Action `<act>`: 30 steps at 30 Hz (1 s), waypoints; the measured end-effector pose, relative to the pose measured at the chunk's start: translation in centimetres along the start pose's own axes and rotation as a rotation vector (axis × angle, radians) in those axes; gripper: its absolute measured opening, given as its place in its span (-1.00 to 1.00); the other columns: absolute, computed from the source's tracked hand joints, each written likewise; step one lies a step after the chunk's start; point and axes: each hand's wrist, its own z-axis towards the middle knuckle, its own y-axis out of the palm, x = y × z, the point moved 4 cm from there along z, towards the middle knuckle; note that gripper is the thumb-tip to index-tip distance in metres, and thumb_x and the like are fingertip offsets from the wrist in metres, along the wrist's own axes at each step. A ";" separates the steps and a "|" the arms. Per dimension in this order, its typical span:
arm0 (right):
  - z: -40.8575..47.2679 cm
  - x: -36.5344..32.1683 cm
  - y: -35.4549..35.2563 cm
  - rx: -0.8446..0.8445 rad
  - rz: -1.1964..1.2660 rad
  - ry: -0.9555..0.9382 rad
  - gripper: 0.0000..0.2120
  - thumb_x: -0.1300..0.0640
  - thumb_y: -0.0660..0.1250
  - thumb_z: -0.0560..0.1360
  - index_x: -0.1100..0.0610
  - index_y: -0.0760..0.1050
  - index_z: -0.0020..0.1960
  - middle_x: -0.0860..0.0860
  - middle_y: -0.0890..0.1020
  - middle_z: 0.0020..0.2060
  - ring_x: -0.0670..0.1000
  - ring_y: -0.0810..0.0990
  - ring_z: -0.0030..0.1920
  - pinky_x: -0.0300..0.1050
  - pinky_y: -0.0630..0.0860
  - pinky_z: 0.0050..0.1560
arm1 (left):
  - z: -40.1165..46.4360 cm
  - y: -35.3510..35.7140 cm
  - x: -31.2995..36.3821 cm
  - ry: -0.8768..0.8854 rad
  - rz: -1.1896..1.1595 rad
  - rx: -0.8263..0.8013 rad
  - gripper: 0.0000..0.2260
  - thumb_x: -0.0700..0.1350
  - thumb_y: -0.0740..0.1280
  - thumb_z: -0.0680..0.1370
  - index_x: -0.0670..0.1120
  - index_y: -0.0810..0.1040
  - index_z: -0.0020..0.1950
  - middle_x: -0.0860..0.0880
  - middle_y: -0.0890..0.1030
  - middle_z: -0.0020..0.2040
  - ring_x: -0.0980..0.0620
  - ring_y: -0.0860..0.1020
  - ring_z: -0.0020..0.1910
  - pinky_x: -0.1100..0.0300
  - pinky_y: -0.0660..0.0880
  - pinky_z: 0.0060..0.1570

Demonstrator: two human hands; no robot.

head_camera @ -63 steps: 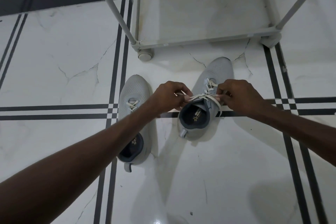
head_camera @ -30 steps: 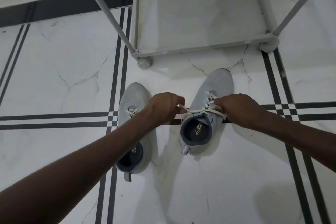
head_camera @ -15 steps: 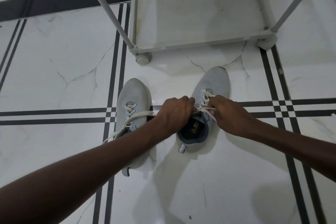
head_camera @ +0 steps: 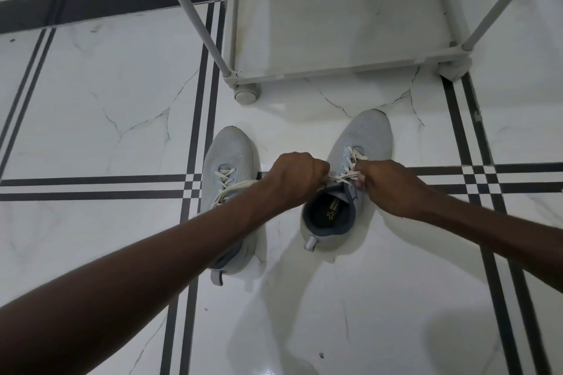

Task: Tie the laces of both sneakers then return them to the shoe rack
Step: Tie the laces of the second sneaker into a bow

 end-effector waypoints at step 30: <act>-5.4 0.8 -0.2 0.414 0.239 0.247 -0.63 -0.17 0.33 0.50 0.14 0.45 -0.22 -0.03 0.55 -0.36 0.03 0.52 -0.30 -0.13 0.37 -0.32 | -8.3 0.0 -7.8 -0.362 -0.349 0.133 -0.24 0.37 0.13 0.50 -0.10 0.25 0.53 -0.16 0.39 0.47 -0.17 0.36 0.43 -0.13 0.35 0.35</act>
